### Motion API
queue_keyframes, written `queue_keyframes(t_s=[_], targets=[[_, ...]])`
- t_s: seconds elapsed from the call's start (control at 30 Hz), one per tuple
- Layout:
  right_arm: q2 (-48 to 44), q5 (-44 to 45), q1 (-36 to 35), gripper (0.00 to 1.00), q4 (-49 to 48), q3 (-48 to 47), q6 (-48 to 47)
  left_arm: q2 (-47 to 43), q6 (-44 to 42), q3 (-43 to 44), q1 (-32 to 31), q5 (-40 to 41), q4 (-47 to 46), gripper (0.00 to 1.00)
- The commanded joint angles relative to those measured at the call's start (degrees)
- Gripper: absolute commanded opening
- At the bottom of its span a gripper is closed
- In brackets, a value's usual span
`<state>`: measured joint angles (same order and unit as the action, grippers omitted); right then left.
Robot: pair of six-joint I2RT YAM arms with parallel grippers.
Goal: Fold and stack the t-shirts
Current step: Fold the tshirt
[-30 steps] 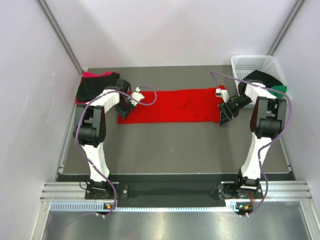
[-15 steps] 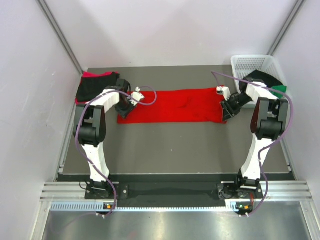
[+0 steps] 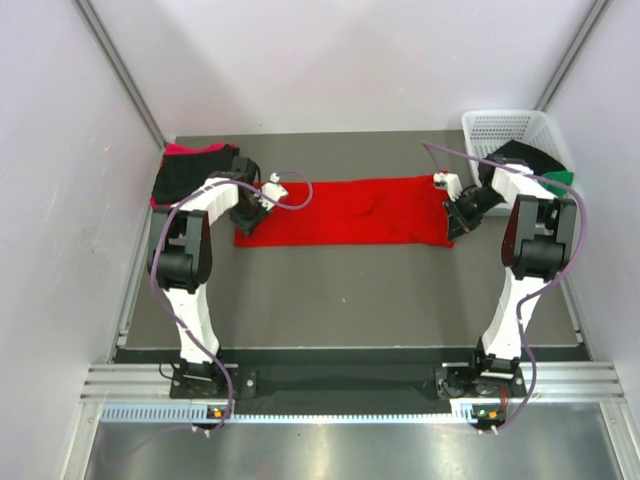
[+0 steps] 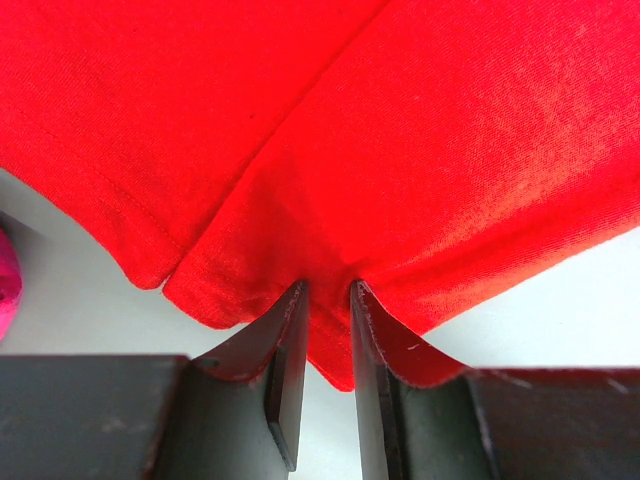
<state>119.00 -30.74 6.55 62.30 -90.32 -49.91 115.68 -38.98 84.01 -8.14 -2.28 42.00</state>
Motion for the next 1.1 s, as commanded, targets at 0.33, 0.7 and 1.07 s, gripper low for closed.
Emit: queue_keyframes(t_s=[0.33, 0.7, 1.07], targets=[[-2.3, 5.9, 1.3, 0.0, -3.4, 0.9, 0.9, 2.6, -1.6, -0.6, 2.5, 1.8, -3.9, 0.29], [-4.6, 7.3, 1.2, 0.11, -5.3, -0.2, 2.4, -1.8, -4.3, -1.2, 3.0, 0.7, -2.5, 0.35], [-15.3, 0.7, -2.1, 0.64, -5.7, -1.2, 5.3, -11.9, -12.2, -1.5, 1.7, -5.5, 7.0, 0.46]])
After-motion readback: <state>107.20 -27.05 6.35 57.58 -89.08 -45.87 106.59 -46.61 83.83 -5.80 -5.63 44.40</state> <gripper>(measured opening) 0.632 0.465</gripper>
